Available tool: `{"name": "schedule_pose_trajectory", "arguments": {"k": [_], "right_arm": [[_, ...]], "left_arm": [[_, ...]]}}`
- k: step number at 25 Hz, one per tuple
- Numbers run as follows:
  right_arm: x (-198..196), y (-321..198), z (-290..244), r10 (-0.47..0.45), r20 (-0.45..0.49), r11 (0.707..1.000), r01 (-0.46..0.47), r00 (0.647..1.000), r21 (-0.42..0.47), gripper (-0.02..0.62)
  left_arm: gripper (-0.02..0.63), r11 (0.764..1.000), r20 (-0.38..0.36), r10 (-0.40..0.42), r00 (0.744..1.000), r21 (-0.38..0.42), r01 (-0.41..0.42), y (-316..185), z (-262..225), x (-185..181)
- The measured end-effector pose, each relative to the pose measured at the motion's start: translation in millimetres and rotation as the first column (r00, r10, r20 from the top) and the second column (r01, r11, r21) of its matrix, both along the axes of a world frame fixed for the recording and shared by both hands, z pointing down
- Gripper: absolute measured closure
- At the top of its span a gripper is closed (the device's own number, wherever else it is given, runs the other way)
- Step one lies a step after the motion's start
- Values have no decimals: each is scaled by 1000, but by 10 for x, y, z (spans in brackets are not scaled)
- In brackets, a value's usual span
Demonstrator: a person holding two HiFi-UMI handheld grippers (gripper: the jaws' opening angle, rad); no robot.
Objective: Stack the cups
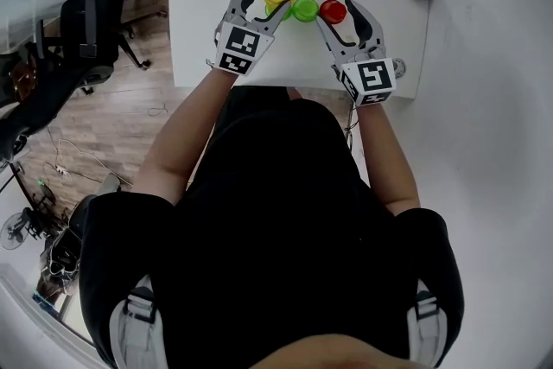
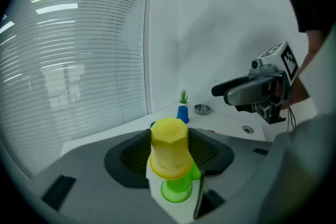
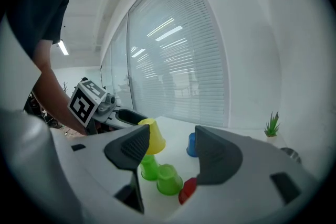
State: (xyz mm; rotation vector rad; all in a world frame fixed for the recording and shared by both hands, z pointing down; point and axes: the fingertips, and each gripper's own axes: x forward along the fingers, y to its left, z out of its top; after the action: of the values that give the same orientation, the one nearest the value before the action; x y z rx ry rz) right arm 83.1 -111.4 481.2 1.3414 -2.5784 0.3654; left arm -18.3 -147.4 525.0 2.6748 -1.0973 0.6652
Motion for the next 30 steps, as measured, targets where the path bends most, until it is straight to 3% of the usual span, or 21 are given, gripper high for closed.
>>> {"name": "schedule_pose_trajectory", "arguments": {"k": [10, 19, 26, 30], "right_arm": [[147, 53, 110, 17, -2, 1000, -17, 1000, -17, 338], [159, 64, 166, 16, -6, 999, -16, 1000, -29, 339], [93, 21, 110, 2, -5, 1000, -2, 1000, -21, 337], [82, -71, 18, -1, 0, 1000, 1, 1000, 6, 339]], "left_arm": [[374, 997, 25, 58, 998, -55, -57, 217, 320, 256], [367, 998, -9, 60, 998, -35, -61, 234, 338, 292], [330, 998, -40, 58, 997, -17, -59, 267, 182, 250], [328, 999, -100, 43, 994, 17, -42, 230, -84, 197]]}}
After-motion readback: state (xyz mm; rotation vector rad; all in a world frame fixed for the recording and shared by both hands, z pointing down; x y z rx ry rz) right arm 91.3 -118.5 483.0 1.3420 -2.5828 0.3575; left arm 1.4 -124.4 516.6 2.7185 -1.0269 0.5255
